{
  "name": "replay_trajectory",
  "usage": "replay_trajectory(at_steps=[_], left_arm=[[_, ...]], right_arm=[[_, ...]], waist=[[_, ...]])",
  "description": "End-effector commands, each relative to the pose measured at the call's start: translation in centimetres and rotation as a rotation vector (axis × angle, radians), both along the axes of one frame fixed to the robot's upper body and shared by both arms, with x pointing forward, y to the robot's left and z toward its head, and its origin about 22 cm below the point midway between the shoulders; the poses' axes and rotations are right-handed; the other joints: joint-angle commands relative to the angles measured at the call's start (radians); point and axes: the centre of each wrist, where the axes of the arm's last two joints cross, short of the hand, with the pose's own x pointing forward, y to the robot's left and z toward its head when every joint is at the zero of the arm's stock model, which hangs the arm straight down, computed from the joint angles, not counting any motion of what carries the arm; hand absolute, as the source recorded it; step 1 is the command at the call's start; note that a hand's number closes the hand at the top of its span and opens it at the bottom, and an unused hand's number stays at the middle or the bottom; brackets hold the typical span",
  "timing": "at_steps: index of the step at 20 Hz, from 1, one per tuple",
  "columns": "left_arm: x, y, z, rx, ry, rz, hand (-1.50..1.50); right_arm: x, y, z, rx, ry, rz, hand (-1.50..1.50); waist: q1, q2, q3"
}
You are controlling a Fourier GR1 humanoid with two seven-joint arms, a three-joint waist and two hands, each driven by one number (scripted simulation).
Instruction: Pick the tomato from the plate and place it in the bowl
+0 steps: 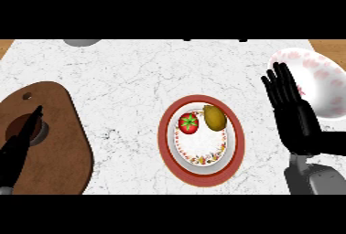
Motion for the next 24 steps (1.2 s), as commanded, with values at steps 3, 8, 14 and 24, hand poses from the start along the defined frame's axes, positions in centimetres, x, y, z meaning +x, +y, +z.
replay_trajectory(at_steps=[3, 8, 14, 24], left_arm=[[2.7, -1.6, 1.0, -0.140, -0.112, 0.024, 0.00], [3.0, -1.9, 2.5, -0.169, -0.176, 0.072, 0.00], [3.7, -2.9, 3.4, -0.242, -0.181, 0.074, 0.00], [4.5, -3.5, 3.8, -0.257, -0.180, 0.068, 0.00]], right_arm=[[0.6, 1.3, 4.0, -0.226, -0.161, -0.216, 1.50], [-1.5, -7.5, -1.5, -0.798, 0.236, -0.455, -1.50], [-4.9, -0.5, -4.7, -0.672, 0.236, -0.700, -1.50], [-7.9, 8.4, -2.6, -0.730, 0.327, -0.852, -1.50]], waist=[[0.017, -0.001, 0.051], [-0.060, 0.007, 0.014], [-0.042, -0.019, 0.043], [-0.006, -0.008, 0.047]])
